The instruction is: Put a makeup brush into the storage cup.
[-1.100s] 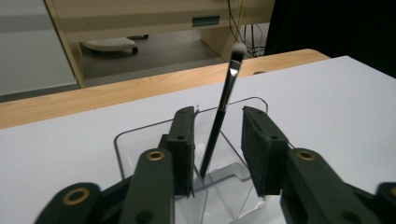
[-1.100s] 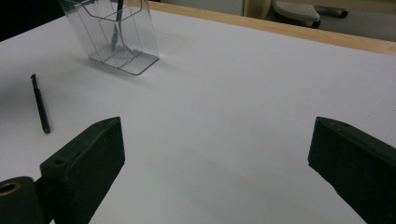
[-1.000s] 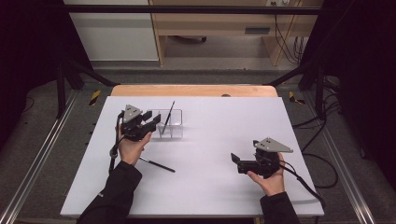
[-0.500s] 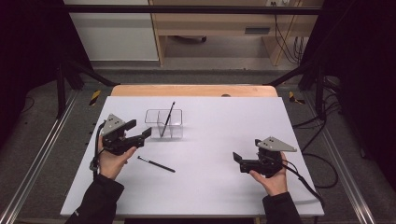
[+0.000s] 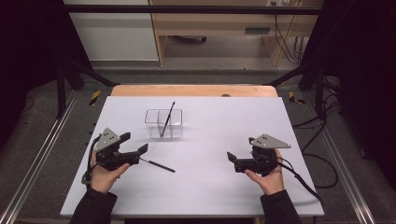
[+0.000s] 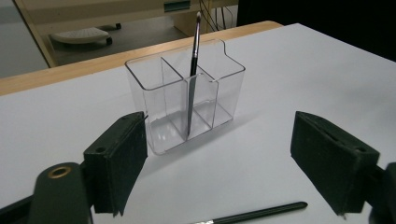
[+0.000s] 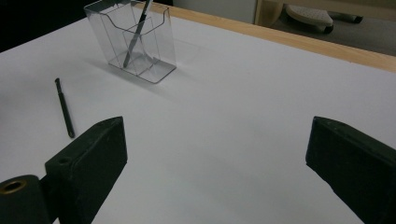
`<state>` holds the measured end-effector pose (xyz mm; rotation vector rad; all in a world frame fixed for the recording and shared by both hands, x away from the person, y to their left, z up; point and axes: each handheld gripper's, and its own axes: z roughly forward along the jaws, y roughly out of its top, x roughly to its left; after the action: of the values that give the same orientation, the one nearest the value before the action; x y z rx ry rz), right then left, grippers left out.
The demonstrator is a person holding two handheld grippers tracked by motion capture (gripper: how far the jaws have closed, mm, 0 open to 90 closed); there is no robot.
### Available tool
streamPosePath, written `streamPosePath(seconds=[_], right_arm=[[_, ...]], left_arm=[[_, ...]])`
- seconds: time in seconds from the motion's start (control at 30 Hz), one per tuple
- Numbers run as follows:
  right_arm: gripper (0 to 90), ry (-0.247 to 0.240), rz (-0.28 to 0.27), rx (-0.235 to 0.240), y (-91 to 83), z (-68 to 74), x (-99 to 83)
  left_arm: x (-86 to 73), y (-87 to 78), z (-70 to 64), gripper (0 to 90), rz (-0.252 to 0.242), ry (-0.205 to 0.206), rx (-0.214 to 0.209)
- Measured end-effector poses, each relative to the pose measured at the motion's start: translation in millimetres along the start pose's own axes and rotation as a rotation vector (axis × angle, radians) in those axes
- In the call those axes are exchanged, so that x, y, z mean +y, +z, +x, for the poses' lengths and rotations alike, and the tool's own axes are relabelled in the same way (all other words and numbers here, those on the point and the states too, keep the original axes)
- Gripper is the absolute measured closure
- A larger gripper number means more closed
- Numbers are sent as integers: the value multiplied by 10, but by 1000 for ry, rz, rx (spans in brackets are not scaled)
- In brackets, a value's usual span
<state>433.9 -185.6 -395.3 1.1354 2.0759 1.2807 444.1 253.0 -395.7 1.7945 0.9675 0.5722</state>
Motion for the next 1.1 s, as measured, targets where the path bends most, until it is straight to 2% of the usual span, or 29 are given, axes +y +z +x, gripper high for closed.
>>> streamPosePath(seconds=[0.3,0.4,0.67,0.97,1.1], right_arm=[[61,-21,17,29,53,95,60],[62,-28,22,35,60,121,72],[64,-38,19,70,113,231,81],[67,-49,27,93,190,308,93],[66,-55,42,88,198,307,87]], left_arm=[[-173,-39,44,158,25,3,-15],[-234,-31,66,152,60,15,-21],[-334,-41,91,146,103,45,-23],[-383,71,112,151,178,108,-78],[-373,126,122,158,208,134,-108]])
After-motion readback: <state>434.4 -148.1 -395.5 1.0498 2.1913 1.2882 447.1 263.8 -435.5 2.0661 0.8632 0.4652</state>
